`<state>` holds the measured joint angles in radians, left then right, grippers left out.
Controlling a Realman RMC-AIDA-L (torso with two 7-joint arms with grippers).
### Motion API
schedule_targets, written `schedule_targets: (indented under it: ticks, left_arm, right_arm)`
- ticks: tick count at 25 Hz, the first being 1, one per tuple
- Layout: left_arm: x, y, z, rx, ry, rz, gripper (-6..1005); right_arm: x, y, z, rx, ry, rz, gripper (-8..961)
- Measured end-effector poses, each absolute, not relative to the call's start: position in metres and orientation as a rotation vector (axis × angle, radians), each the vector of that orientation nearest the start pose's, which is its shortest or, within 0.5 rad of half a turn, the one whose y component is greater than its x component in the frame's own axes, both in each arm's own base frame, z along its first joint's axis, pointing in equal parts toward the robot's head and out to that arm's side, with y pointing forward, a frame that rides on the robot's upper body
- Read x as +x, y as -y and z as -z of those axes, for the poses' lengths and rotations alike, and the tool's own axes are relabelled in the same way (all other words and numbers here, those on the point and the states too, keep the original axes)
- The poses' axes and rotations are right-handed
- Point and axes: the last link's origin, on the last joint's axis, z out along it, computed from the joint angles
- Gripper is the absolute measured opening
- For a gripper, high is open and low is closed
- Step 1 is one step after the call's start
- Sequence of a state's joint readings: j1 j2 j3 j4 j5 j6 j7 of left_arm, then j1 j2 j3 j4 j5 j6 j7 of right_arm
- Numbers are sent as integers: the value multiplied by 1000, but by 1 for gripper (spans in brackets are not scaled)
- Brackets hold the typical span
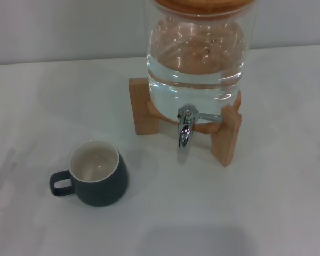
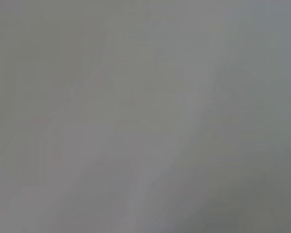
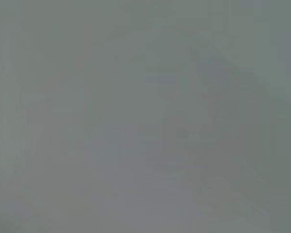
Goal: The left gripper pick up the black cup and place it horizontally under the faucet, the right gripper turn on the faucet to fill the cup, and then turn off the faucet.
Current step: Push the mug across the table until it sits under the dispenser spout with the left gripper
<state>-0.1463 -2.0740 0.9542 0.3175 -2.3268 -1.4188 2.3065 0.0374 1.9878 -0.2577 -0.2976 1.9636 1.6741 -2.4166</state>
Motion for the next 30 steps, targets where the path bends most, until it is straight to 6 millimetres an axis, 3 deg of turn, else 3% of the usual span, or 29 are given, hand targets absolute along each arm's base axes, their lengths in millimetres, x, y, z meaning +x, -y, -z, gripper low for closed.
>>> schedule_targets:
  ticks: [13, 20, 30]
  left_arm:
    - [-363, -246, -33, -1686, 732, 1046, 880]
    - [-362, -224, -21, -1794, 780, 1062, 879]
    - [-367, -190, -4, -1923, 876, 1037, 878]
  right_arm:
    - [413, -171, -134, -1385, -460, -854, 815]
    - [415, -174, -143, -1391, -446, -839, 815]
    - [416, -195, -157, -1413, -417, -813, 815]
